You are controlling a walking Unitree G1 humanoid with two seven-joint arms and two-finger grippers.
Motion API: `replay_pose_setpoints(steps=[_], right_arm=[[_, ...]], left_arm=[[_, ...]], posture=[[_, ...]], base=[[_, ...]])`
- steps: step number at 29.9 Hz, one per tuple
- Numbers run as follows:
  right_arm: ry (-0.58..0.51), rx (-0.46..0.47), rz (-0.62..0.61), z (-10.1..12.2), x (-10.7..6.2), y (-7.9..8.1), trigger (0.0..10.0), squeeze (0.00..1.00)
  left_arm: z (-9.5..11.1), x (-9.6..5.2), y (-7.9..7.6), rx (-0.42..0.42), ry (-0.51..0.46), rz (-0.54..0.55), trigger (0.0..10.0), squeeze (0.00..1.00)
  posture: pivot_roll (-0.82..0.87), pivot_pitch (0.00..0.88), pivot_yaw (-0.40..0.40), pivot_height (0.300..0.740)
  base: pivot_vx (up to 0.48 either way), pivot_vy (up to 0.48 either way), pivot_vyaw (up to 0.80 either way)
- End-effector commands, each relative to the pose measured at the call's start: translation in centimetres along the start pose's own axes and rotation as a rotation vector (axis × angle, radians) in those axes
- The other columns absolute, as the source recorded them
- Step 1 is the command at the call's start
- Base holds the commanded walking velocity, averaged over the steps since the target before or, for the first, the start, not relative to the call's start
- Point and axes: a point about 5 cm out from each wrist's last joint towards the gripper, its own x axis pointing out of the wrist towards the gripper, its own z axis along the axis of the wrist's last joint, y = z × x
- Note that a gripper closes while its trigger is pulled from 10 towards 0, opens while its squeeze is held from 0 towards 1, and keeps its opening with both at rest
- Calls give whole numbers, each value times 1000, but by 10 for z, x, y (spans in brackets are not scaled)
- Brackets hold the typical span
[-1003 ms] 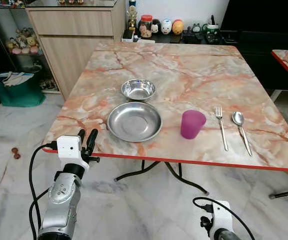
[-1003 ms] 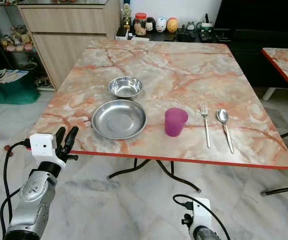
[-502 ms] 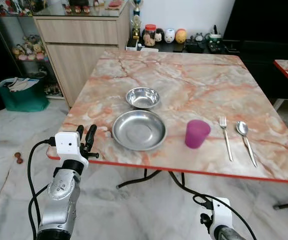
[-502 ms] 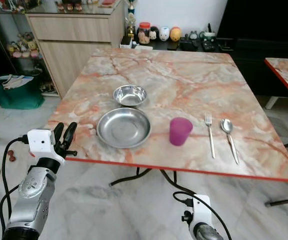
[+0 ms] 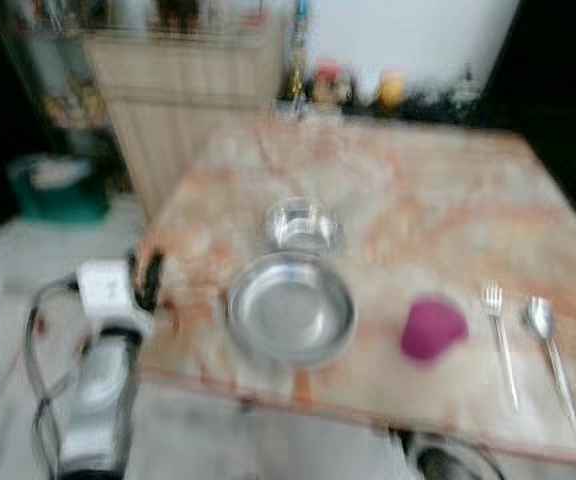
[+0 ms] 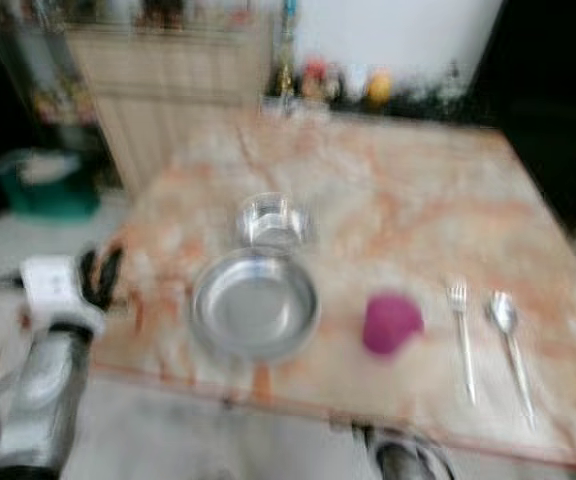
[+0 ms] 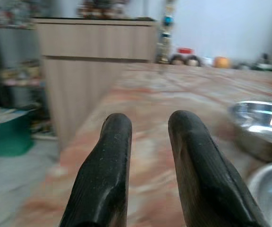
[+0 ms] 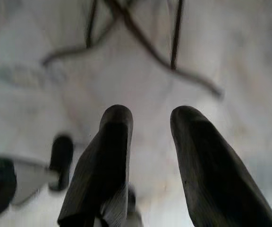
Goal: Setting the table
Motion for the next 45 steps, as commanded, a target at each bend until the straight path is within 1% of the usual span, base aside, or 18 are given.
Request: replay_pose_setpoints(steps=[1,4,5,8,10,12,14,16,17,20,23,26,27,31,32,37,38,45], right_arm=[[37,12,-25,-10,-3,-11,10000,0],[38,10,-20,-8,-2,-9,10000,0],[40,10,-19,-9,-2,-9,10000,0],[43,10,-21,-10,-2,-9,10000,0],[44,12,-25,-11,-3,-9,10000,0],[51,6,-28,-12,-3,-9,10000,0],[57,5,-28,-13,-3,-9,10000,0],[58,4,-27,-13,-3,-9,10000,0],[61,4,-27,-13,-3,-9,10000,0],[60,4,-27,-13,-3,-9,10000,0],[59,1,-24,-13,-3,-8,10000,0],[59,-1,-22,-13,-3,-8,10000,0],[60,-3,-22,-13,-3,-7,10000,0],[61,-4,-21,-14,-3,-7,10000,0],[62,-5,-19,-14,-3,-6,10000,0],[62,-4,-18,-15,-3,-6,10000,0],[63,-5,-18,-16,-3,-6,10000,0],[65,-4,-17,-17,-3,-5,10000,0]], left_arm=[[7,4,-2,-17,-21,-5,10000,0],[10,6,1,-41,-27,11,10000,0],[13,6,5,-62,-28,22,10000,0],[14,7,8,-95,-17,9,10000,0],[15,8,7,-87,4,-26,10000,0],[14,8,7,-77,51,-59,10000,0],[11,8,8,-28,96,-81,10000,0],[11,8,8,-27,105,-88,10000,0],[8,7,8,-10,138,-85,10000,1000],[6,4,7,1,162,-94,10000,1000],[1,-2,3,19,221,-120,10000,1000],[-1,-3,2,12,247,-132,10000,1000],[-4,-4,1,23,283,-140,10000,1000],[-6,-5,1,41,316,-144,10000,988],[-6,-4,3,49,335,-131,10000,0],[-5,-4,7,42,348,-99,10000,0],[-4,-4,11,41,369,-75,10000,1000],[-7,-6,19,65,430,-35,10000,1000]], posture=[[16,0,-5,740],[16,0,-6,740],[15,0,-4,740],[18,0,-5,740],[20,0,-5,740],[20,0,-3,740],[20,0,0,740],[20,0,0,740],[18,0,3,740],[16,0,5,740],[17,0,8,740],[21,0,8,740],[20,0,10,740],[18,0,14,740],[16,0,17,740],[19,0,17,740],[22,0,19,740],[24,0,18,740]], base=[[0,0,0],[0,0,0],[0,0,0],[0,0,0],[0,0,0],[0,0,0],[0,0,0],[0,0,0],[0,0,0],[0,0,0],[0,0,0],[0,0,0],[0,0,0],[0,0,0],[0,0,0],[0,0,0],[0,0,0],[0,0,0]])
